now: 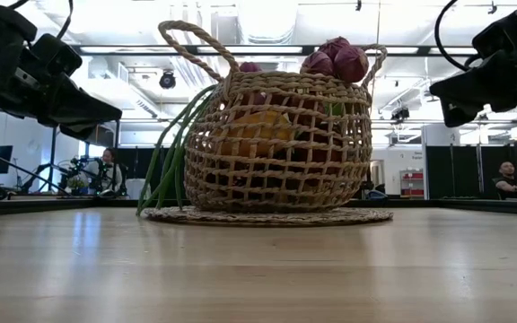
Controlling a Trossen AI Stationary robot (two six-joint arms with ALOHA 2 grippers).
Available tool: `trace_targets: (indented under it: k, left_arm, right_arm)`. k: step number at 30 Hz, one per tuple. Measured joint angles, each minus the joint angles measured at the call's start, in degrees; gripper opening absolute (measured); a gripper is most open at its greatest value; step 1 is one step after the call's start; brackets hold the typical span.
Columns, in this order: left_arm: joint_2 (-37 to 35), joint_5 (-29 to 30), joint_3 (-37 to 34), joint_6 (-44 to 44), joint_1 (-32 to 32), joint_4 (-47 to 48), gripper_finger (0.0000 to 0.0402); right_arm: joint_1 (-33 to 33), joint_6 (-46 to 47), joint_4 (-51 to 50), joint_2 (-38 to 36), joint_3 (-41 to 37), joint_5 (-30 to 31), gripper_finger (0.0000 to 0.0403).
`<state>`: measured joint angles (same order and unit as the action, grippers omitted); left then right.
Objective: Build produce basket
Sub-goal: Return to Home Position
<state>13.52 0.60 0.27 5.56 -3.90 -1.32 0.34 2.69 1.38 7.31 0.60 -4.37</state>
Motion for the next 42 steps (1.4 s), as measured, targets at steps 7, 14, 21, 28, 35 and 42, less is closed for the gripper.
trace_targets:
  k: [7, 14, 21, 28, 35, 42]
  left_arm:
    - [0.1, 0.0, 0.0, 0.0, 0.0, 0.0, 0.0]
    - [0.2, 0.0, 0.0, 0.0, 0.0, 0.0, 0.0]
    - [0.3, 0.1, 0.0, -0.2, 0.0, -0.1, 0.0]
    - [-2.1, 3.3, 0.0, -4.8, -0.2, -5.3, 0.0]
    - [-10.5, 2.8, 0.0, -4.8, -0.3, -0.2, 0.0]
    - [-11.8, 1.9, 0.0, -6.1, -0.4, 0.0, 0.0]
  right_arm:
    - [0.0, 0.3, 0.1, 0.0, 0.0, 0.1, 0.0009]
    - [0.0, 0.3, 0.1, 0.0, 0.0, 0.0, 0.0009]
    - [0.0, 0.3, 0.1, 0.0, 0.0, 0.0, 0.0009]
    - [0.0, 0.3, 0.1, 0.0, 0.0, 0.0, 0.0009]
    - [0.0, 0.3, 0.1, 0.0, 0.0, 0.0, 0.0009]
    - [0.0, 0.3, 0.2, 0.0, 0.0, -0.1, 0.0009]
